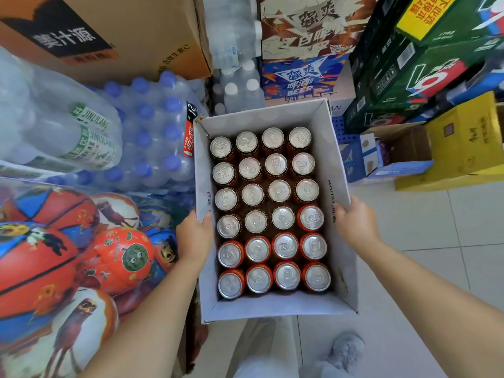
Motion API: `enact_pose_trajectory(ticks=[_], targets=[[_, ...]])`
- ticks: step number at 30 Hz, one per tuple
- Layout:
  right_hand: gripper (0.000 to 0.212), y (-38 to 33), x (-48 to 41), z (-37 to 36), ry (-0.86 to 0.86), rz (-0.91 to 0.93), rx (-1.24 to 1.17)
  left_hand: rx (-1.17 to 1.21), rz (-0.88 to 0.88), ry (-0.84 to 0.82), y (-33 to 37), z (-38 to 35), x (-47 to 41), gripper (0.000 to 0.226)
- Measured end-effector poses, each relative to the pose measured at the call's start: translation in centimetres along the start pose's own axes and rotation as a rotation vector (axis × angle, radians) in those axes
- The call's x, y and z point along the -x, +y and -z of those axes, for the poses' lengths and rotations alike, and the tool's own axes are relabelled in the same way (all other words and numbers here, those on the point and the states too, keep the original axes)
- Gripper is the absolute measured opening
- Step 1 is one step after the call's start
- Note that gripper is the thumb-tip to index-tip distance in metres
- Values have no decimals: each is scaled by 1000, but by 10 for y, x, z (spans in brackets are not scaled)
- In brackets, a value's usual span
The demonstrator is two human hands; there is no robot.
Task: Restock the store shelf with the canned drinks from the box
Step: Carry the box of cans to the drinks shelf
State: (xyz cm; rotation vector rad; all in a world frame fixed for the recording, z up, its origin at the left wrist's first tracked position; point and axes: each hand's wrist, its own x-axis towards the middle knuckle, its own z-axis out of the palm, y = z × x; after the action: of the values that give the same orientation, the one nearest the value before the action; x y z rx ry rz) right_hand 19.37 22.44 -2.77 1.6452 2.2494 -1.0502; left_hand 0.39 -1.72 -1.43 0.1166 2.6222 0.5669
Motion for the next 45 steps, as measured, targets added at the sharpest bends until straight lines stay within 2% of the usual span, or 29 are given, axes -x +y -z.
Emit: enact_pose_trajectory(ticks=[8,18,25,29,34,45], targets=[[17,51,65,42,18,-93,-84,-81,-41,-59,5,5,70,26],[14,201,168,122,134,-339,-184,-246,-196,-260,86,-45,184,26],[18,330,219,203,262,-505,-315,-265,-412,-394,198,-110,295,21],[21,400,235,260,343,-570,-383,-248,-462,-424,268,-148,367,26],[24,472,246,328,440,-639,-454,-280,-624,-457,363,-195,438,23],[17,615,189,479,661,-866,-583,-355,-903,-645,591,-358,539,19]])
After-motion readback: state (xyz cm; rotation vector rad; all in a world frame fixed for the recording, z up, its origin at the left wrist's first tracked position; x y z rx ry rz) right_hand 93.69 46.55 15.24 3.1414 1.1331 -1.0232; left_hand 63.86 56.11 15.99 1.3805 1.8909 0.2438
